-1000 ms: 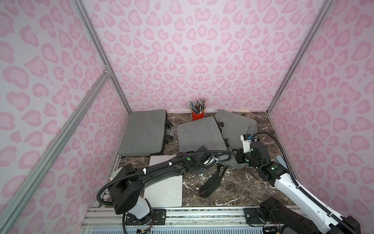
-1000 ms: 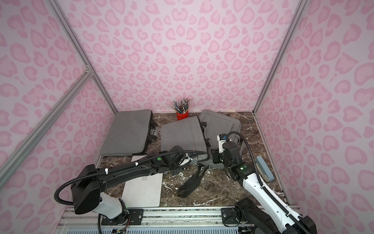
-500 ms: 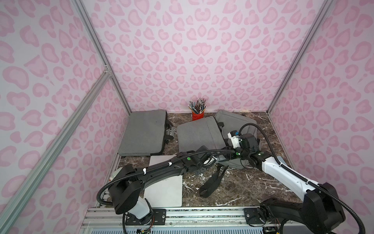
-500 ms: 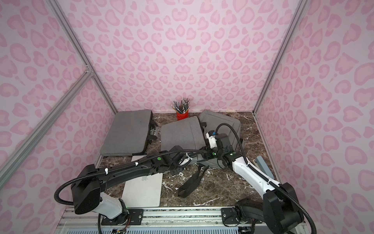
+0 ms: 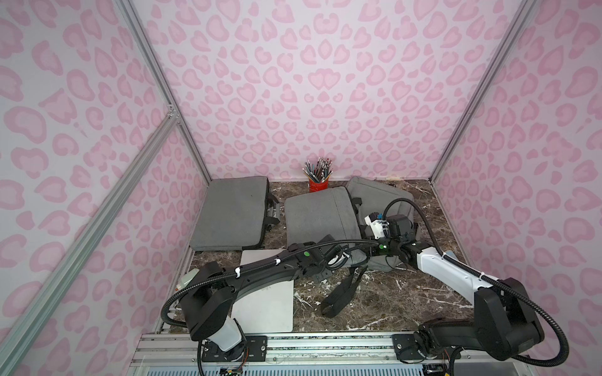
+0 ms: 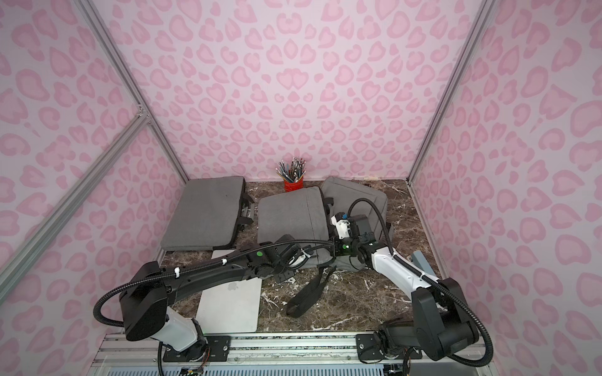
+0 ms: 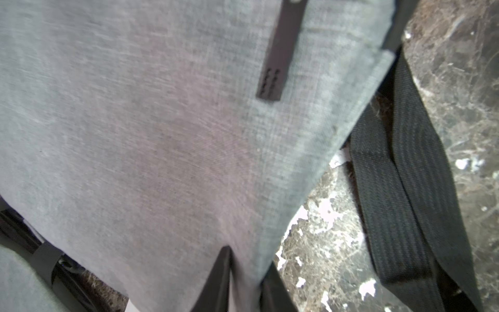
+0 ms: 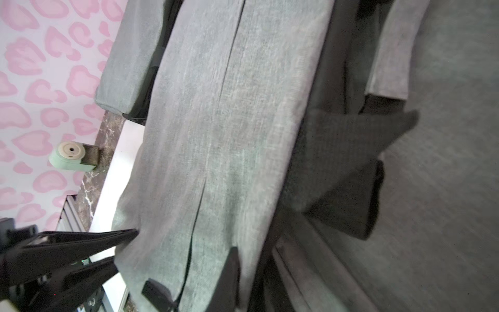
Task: Open the zippered laptop bag and take out the laptop
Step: Unzip the zipper on the zippered laptop bag.
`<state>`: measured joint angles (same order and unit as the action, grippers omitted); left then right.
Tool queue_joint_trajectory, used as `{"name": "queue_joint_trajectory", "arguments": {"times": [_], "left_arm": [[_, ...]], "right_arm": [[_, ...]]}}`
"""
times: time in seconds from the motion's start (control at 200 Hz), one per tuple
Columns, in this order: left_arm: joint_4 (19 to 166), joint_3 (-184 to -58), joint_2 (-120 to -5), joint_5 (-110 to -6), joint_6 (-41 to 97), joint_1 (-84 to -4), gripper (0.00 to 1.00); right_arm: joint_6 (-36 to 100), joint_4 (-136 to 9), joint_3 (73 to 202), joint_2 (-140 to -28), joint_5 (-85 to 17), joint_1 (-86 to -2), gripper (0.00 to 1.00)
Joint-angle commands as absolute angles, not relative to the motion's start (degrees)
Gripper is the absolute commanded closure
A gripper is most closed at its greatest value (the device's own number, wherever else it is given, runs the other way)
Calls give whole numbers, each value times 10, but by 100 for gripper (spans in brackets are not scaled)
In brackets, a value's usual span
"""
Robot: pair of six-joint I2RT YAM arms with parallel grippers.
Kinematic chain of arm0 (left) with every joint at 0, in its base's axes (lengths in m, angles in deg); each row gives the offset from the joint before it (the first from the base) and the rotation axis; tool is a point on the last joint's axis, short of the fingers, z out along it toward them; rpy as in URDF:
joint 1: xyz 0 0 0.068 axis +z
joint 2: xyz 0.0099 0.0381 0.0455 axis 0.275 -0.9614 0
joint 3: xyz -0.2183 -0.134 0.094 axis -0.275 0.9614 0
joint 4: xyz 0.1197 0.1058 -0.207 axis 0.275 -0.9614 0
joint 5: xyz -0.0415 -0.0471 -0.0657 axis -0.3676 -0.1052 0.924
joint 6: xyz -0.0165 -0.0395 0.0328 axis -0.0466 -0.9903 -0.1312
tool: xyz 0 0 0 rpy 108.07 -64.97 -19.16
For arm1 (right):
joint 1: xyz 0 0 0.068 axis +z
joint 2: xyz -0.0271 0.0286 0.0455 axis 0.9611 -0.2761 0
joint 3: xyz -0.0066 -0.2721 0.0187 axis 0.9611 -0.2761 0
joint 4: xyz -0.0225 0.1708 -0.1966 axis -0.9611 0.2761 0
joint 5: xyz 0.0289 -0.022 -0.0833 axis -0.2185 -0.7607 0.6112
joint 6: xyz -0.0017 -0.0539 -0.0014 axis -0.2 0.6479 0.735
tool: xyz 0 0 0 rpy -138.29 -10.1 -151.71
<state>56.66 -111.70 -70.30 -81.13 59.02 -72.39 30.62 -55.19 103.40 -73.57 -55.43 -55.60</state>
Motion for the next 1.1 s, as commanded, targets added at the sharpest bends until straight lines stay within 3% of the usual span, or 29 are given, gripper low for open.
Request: {"name": "queue_joint_trajectory", "arguments": {"times": [0.0,0.035,0.26,0.4,0.675,0.92,1.095], "left_arm": [[535,-1129,-697,-802,556,-724,67],[526,-1130,-690,-806,544,-722,66],[443,-1125,-636,-780,386,-686,28],[446,-1068,-581,-731,272,-639,18],[514,-943,-483,-678,120,-541,13],[663,-861,-479,-555,55,-482,13],[722,-841,-492,-520,24,-473,24]], "right_arm": [[294,-545,1022,-733,-563,-560,93],[293,-544,1019,-732,-559,-560,95],[268,-569,987,-716,-545,-565,99],[255,-586,974,-717,-547,-567,100],[237,-619,955,-730,-554,-566,100],[231,-639,941,-735,-563,-565,100],[227,-649,930,-736,-570,-566,100]]}}
